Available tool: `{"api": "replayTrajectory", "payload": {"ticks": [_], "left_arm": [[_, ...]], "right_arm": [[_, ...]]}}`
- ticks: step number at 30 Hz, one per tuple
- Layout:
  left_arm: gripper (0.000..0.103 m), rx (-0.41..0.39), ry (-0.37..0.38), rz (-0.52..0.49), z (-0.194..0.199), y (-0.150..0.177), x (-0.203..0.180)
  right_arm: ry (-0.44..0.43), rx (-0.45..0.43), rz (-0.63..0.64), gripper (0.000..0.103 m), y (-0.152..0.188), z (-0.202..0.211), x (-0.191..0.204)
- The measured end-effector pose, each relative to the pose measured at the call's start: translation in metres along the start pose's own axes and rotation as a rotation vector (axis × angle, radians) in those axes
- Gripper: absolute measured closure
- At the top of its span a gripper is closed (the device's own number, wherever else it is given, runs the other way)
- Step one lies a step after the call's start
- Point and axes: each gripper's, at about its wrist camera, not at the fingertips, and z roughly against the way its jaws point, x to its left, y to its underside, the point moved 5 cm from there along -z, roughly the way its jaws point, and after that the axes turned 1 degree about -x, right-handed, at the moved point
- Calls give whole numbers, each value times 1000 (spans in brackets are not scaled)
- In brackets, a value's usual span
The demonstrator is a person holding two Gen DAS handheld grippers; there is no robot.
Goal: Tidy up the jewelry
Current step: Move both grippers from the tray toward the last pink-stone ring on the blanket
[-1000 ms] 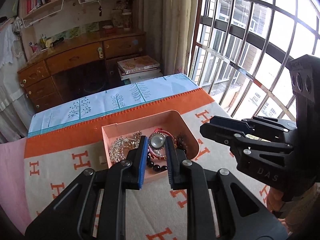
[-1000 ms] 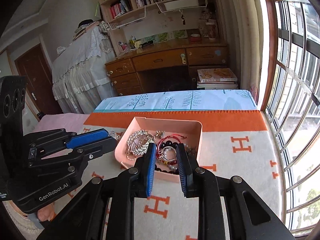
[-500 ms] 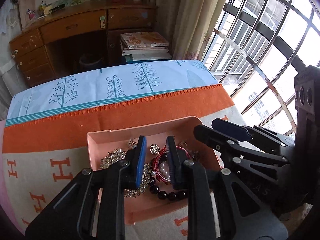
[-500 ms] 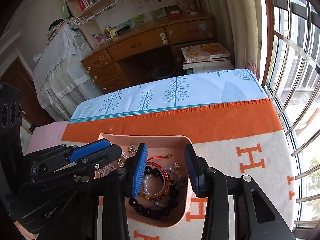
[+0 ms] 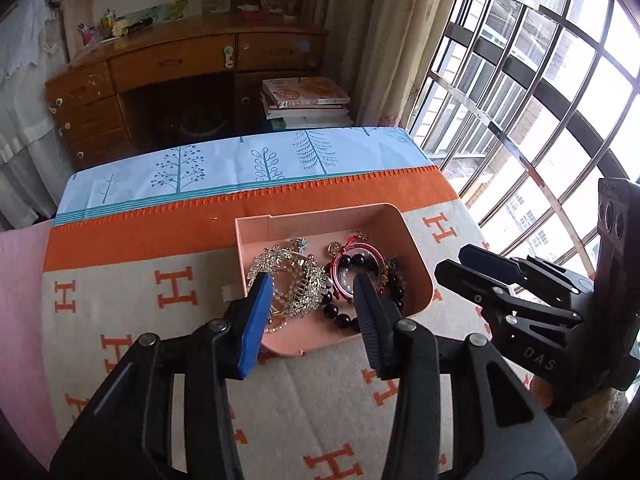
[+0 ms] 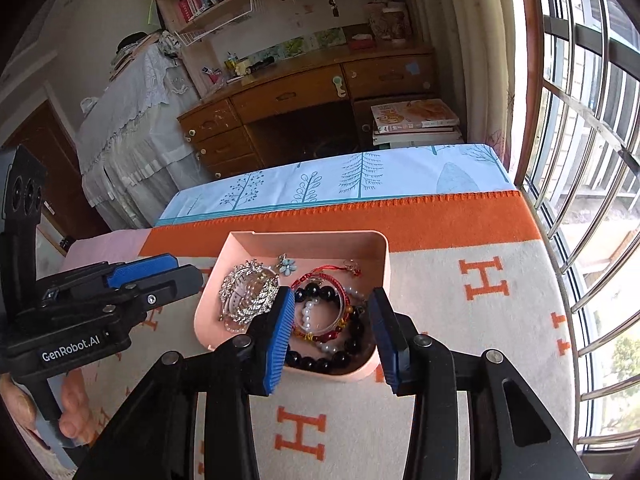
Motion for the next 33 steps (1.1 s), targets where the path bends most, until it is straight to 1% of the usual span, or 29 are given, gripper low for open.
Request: {"api": "replayTrajectory", "payload": {"ticks": [3,5,7,8,9,11,16,17,19,20,21,24,26,30,33], "left_arm": [[64,-28,2,2,37,16,5],[64,-50,1,2,62,30,8],[64,-67,-17,1,85,46,11],[64,-74,-21,0,95,56,12],[64,-81,-23,-1,105,65,13],[64,-91,-41,5,123,86,17],[64,-118,-65,16,154,142,19],[63,-128,-74,19,159,154,19],[57,-147,-89,38,165,173,21],[52,-162,-94,52,168,182,21],[49,-175,-98,65,169,192,22],[49,-193,-97,101,173,219,25],[49,-190,-101,122,172,235,28],[49,-149,-122,150,161,262,40],[49,-119,-127,185,149,275,50]], "right_arm": [[-25,-19,43,63,18,31,21],[-47,-33,72,61,31,49,35],[-66,-53,101,51,46,68,51],[-73,-64,117,44,54,76,58],[-80,-74,134,40,63,83,65],[-100,-79,167,39,81,96,81],[-162,-58,241,39,131,114,117],[-167,-51,261,39,141,115,123],[-173,-41,297,39,162,116,135],[-178,-37,316,39,174,116,140],[-181,-35,337,39,184,116,145],[-186,-30,419,39,215,113,160],[-186,-20,486,39,234,109,170],[-203,27,586,39,264,96,186],[-224,60,642,39,281,86,194]]}}
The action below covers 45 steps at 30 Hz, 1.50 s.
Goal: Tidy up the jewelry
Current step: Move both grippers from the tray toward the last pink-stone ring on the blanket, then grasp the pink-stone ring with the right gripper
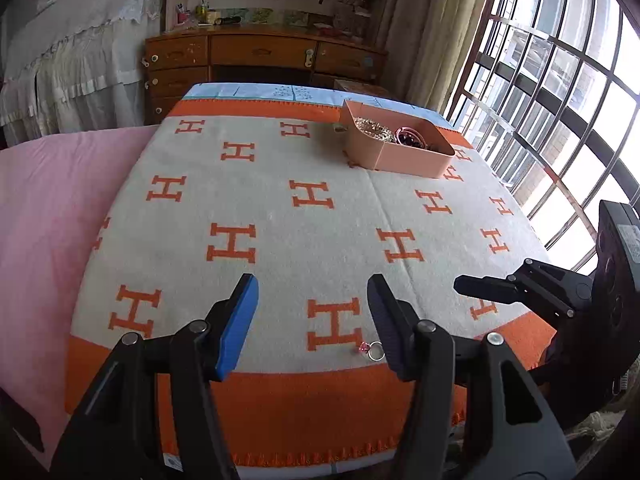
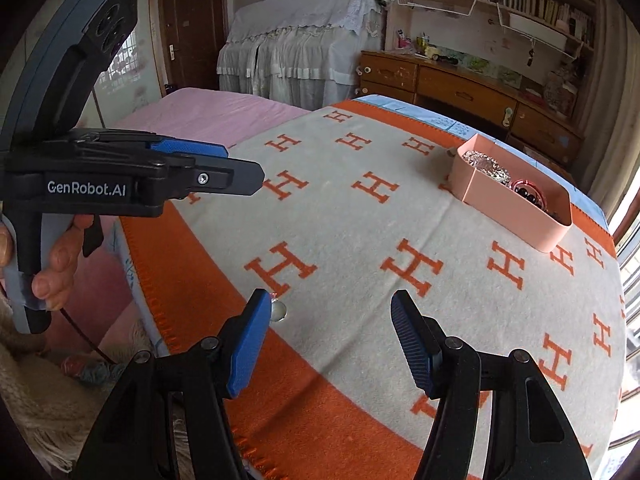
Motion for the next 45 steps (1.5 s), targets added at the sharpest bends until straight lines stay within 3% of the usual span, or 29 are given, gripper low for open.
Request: {"api": "replayTrajectory", "payload": {"ticks": [5,13,18,26,36,45], "left_arm": [[49,27,-24,41,-13,12,17],[49,44,-17,64,-26,11,26],[49,54,-11,84,-31,10,33],[49,63,-8,105,-38,11,37],[49,65,-6,102,-37,12,37],[49,89,-2,51,-46,4,21]], "right_arm": [[-33,37,68,41,4,-22,16],[-77,106,114,62,4,-61,21],[-96,101,127,67,-3,-68,20],[-125,99,158,86,-9,-76,25],[-88,99,118,87,-11,-71,14],[-51,45,26,87,-22,-49,-20]]}}
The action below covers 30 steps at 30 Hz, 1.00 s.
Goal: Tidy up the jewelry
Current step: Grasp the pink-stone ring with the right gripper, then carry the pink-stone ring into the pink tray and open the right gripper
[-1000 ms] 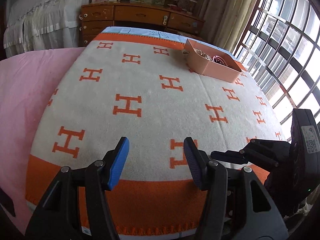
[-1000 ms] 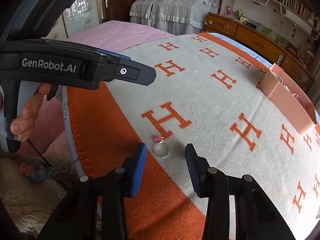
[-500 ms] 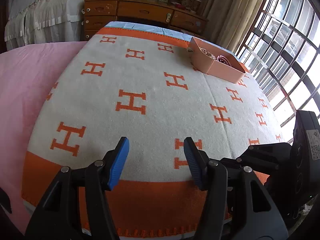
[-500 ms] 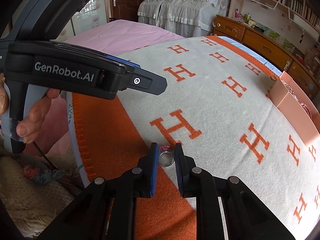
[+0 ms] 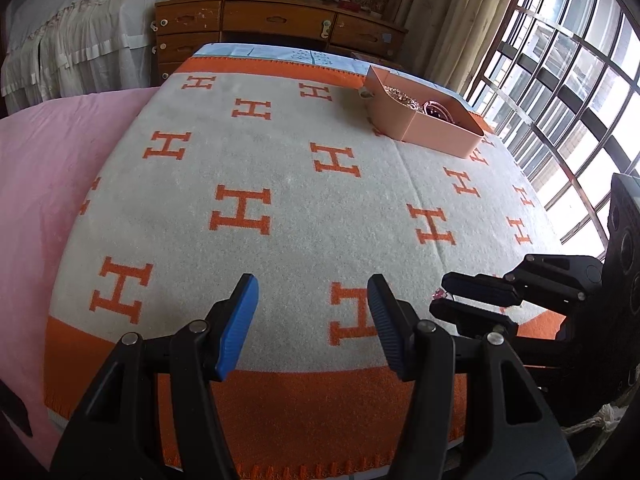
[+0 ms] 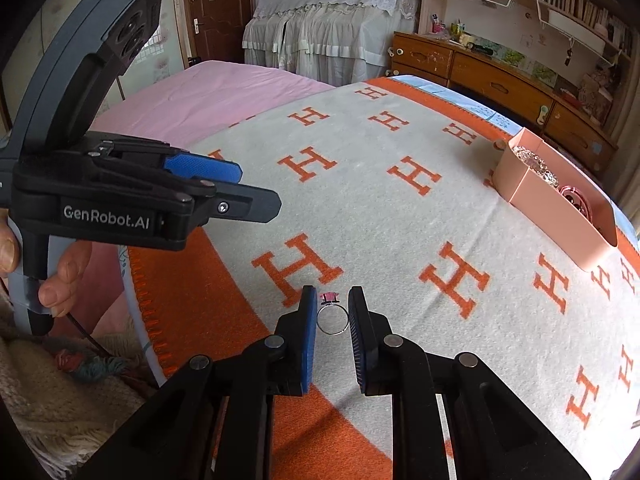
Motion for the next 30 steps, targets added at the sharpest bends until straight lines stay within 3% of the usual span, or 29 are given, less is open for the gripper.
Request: {"api": "replayTrajectory", "payload": {"ticks": [5,11,17,21,26,30], "left_arm": [[49,14,8,-55,-4,-14,-21],[48,10,48,-126,-3,-57,-54],[39,-73,85,-186,13,-135,-95],[21,-150,83,-218,24,-197,-121],[21,-202,65,-203,11,-258,-138],[21,-158,66,-161,-30,-287,-141]], "right_arm": [[42,-45,-62,87,-13,20,-30],[107,-121,-144,87,-40,56,-82],[205,-179,-239,87,-86,92,-149],[263,-237,-317,87,-128,121,-199],[316,-268,-383,87,-169,135,-257],[340,-210,-434,87,-177,110,-298]]}}
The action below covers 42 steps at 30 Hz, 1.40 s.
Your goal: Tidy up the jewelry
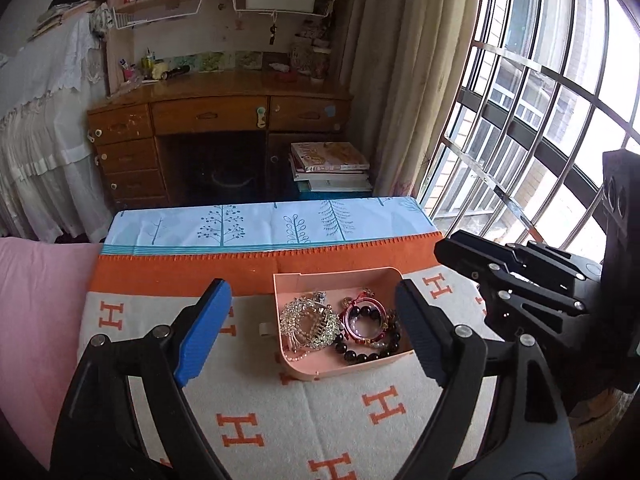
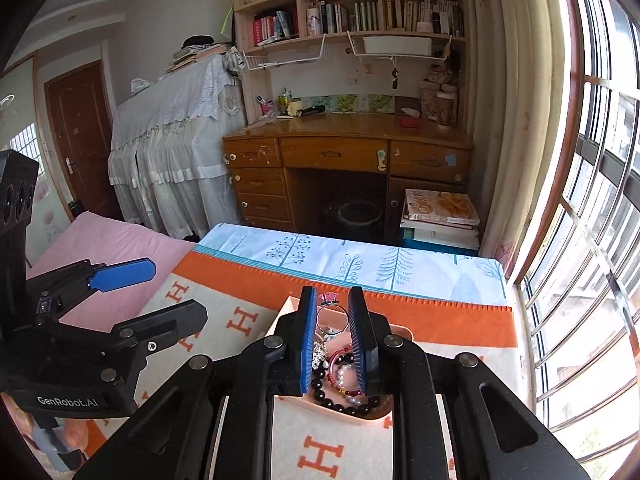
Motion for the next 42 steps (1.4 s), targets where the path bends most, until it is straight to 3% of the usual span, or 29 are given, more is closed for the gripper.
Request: {"api": "replayTrajectory", "payload": {"ticks": [8,11,17,22,30,32,34,36,42], "left_arm": [[21,133,1,64,-82,25,14],[21,136,7,77,-91,32,19],[21,148,2,122,-89,39,34],[21,139,-40,121,-66,43,37],[21,72,-68,49,6,53,20],[21,50,-76,16,28,60,12],[21,32,-89,-12,49,69,4],[21,16,-102,-30,70,79,-2],[21,4,-187,-3,128,120,-10]], "right_arm": [[22,201,-119,82,39,-96,-42],[29,202,-138,68,53,-105,-49],[34,173,-107,67,61,-97,-34],[36,148,-93,67,61,-68,-19],[57,90,-54,66,63,-1,7],[62,75,-51,62,66,19,14],[69,57,-49,46,71,39,21],[72,33,-49,37,79,61,28],[79,14,-69,24,116,126,48]]}}
